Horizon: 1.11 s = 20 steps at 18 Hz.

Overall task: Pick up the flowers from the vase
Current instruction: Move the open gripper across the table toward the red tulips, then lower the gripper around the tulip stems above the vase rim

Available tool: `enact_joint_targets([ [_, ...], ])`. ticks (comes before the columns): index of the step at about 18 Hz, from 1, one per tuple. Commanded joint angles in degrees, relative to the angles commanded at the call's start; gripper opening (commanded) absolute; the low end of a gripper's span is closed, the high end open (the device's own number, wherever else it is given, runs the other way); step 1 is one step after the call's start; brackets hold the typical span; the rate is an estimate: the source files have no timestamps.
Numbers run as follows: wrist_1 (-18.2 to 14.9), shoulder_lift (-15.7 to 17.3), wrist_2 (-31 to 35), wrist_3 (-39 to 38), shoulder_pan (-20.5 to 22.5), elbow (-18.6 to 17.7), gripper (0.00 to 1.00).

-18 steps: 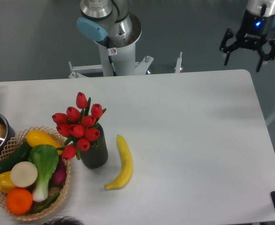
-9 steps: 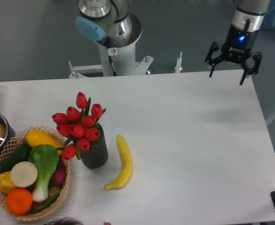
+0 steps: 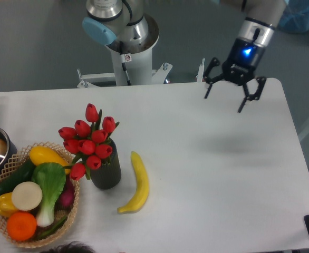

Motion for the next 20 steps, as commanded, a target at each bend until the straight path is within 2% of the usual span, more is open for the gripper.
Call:
enact_joint_targets([
  [4,0.2,0.1,-2.0,0.1,-5.8,-1.4,1.00],
  [6,0.4,0.2,-4.9,0.2,-7.1,-1.7,1.00],
  [12,0.4,0.4,-5.5,1.8,-10.8,-1.8,1.00],
  [20,0.9,-0.8,-6.6,8.7,-14.2,-3.3,1.00],
])
